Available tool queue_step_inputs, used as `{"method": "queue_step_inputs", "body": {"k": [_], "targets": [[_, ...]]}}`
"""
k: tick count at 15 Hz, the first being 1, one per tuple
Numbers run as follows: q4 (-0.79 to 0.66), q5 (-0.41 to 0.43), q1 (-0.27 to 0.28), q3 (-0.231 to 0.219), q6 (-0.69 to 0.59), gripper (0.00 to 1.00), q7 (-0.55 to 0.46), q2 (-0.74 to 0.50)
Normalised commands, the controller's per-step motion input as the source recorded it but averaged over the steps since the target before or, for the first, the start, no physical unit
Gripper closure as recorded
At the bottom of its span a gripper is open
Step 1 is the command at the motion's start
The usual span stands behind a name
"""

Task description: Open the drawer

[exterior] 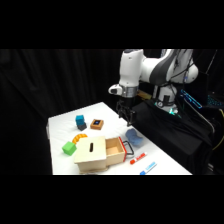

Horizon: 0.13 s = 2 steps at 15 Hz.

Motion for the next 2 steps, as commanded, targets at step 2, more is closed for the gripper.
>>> {"method": "queue_step_inputs", "body": {"k": [2], "targets": [[0.14,0.325,-0.137,0.177,-0.29,0.0,-0.28,-0.13]]}}
